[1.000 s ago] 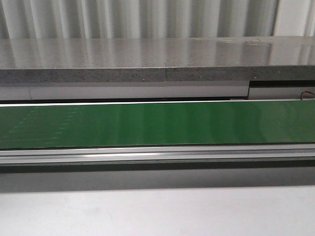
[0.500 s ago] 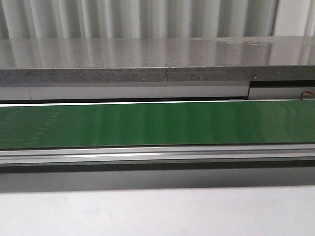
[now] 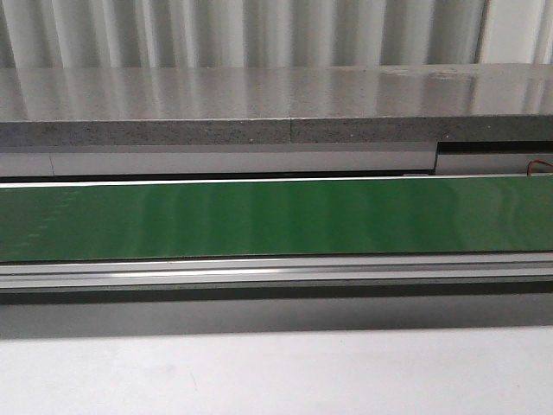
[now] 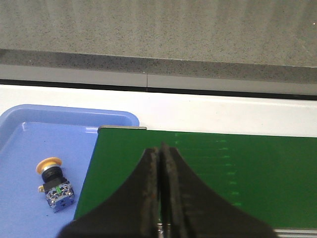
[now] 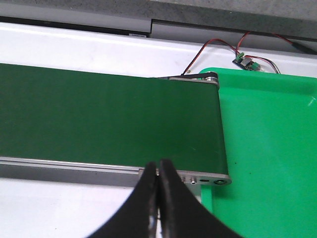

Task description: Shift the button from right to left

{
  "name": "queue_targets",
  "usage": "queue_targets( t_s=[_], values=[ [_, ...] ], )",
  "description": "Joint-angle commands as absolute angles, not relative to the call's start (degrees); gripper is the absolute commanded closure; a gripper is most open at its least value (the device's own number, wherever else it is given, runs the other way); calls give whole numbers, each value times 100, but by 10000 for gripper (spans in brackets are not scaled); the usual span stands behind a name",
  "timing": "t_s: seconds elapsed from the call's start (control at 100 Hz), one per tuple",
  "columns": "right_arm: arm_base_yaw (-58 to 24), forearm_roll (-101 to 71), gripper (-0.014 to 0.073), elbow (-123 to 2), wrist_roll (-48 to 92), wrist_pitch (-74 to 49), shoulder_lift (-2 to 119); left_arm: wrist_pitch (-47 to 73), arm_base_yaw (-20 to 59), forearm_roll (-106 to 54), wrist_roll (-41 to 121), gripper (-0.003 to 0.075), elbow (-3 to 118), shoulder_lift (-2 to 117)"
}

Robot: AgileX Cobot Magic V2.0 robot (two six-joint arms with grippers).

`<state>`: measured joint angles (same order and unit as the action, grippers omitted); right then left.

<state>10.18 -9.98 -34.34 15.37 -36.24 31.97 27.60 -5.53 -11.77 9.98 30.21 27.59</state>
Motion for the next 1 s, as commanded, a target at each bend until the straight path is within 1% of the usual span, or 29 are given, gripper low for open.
queue_targets(
  t_s=[0.0, 0.17, 0.45, 0.6, 0.7, 0.79, 0.99],
  values=[
    [1042, -1056, 661, -3582, 1558, -3233, 3185, 2335, -510, -1274, 1008, 740, 3173, 2792],
    [1042, -1056, 661, -3582, 1558, -3233, 3185, 2335, -503, -1274, 1008, 740, 3173, 2792],
    [1042, -1056, 661, -3582, 1558, -3233, 3185, 2309, -239, -1030, 1008, 740, 3158, 2792],
    [1042, -1056, 661, -3582, 1558, -3233, 3185, 1122, 163, -637, 997, 740, 2808, 2781],
    [1042, -1056, 661, -3582, 1558, -3233, 3185, 509, 507, 0, 626, 740, 2399, 2604],
    [1042, -1056, 661, -3582, 1558, -3233, 3185, 329, 687, 406, 68, 740, 2030, 2317],
    [1042, -1056, 661, -3582, 1558, -3233, 3185, 340, 503, 461, -251, 740, 1319, 1449]
  ],
)
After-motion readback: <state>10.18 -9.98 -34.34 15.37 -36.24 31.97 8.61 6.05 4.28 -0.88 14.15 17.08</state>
